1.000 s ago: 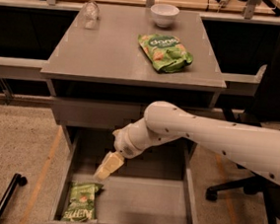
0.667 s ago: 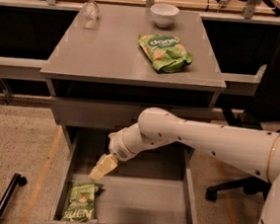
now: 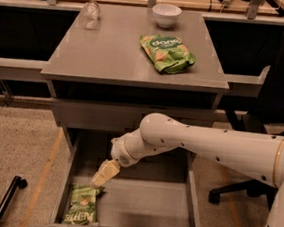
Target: Pick green jalapeno chip bag from middle drawer and place on counter
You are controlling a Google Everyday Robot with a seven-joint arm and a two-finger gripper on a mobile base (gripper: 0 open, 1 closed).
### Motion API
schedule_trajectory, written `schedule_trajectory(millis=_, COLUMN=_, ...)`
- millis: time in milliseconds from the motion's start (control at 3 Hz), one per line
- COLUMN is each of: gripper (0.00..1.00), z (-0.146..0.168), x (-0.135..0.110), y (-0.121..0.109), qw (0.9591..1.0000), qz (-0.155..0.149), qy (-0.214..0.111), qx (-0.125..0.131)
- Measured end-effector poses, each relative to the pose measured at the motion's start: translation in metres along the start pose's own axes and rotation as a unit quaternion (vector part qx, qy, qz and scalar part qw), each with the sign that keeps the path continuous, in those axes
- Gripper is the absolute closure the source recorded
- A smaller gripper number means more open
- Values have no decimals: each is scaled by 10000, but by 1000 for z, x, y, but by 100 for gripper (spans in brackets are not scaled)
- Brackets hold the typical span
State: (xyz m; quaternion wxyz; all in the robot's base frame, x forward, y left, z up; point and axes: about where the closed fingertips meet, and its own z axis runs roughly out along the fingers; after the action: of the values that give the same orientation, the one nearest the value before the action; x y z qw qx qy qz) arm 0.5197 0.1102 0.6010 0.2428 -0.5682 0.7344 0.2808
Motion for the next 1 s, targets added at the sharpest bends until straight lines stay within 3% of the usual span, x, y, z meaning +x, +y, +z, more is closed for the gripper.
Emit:
schedule_trajectory(millis=333, gripper=0, z=53, x=16, y=0, qw=9994, qz=102, qy=-137, qx=-308)
schedule_trajectory(millis=1000, gripper=0, z=57, x=27, y=2, qw=9995, qz=199, qy=-147, qx=-191)
